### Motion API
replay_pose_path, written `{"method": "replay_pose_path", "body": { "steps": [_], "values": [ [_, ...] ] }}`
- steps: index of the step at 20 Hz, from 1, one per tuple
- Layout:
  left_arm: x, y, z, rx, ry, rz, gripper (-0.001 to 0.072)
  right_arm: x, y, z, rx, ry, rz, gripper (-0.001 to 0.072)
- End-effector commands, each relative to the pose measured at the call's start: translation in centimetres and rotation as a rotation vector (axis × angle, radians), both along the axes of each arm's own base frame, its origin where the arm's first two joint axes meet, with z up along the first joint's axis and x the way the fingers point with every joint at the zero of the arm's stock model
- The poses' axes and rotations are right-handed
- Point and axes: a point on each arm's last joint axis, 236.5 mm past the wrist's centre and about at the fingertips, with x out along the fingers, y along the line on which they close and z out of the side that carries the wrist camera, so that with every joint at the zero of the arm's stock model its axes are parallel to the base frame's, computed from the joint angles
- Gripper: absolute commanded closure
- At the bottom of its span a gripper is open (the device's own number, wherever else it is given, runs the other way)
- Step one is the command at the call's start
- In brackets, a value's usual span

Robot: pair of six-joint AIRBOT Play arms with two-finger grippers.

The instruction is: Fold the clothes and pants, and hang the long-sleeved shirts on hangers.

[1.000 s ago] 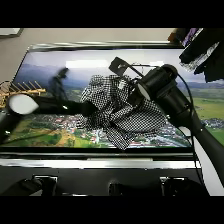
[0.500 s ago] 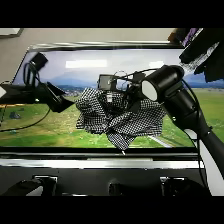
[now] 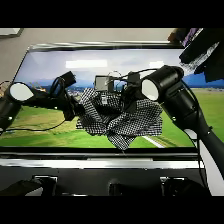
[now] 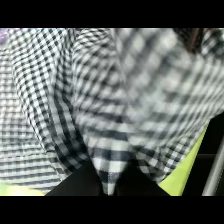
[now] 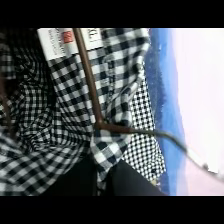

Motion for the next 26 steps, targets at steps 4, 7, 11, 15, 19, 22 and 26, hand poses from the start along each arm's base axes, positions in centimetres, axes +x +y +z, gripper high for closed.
{"method": "replay_pose_path", "body": {
  "steps": [4, 7, 11, 15, 19, 22, 26],
  "values": [
    [1.8, -0.4, 1.0, -0.024, -0.085, 0.035, 0.0690, 0.4, -1.1, 1.0, 0.157, 0.070, -0.203, 0.0160],
    [2.0, -0.3, 1.8, -0.031, -0.112, 0.043, 0.0692, 1.6, -5.9, 5.5, 0.249, -0.024, -0.325, 0.0096],
    [2.1, -0.3, 2.9, -0.033, -0.169, 0.028, 0.0692, 1.2, -15.1, 9.2, 0.299, -0.081, -0.532, 0.0084],
    [1.7, -0.5, 4.3, -0.054, -0.201, 0.019, 0.0692, 2.4, -20.1, 4.6, 0.307, 0.033, -0.581, 0.0084],
    [1.5, -0.5, 4.9, -0.060, -0.213, 0.018, 0.0693, 2.9, -17.3, -3.4, 0.338, 0.251, -0.432, 0.0084],
    [1.2, -0.8, 5.1, -0.082, -0.200, 0.014, 0.0692, 5.3, -13.5, -7.1, 0.429, 0.333, -0.360, 0.0085],
    [0.7, -1.0, 5.0, -0.088, -0.183, 0.004, 0.0692, 8.9, -10.0, -10.9, 0.452, 0.288, -0.291, 0.0088]
  ]
}}
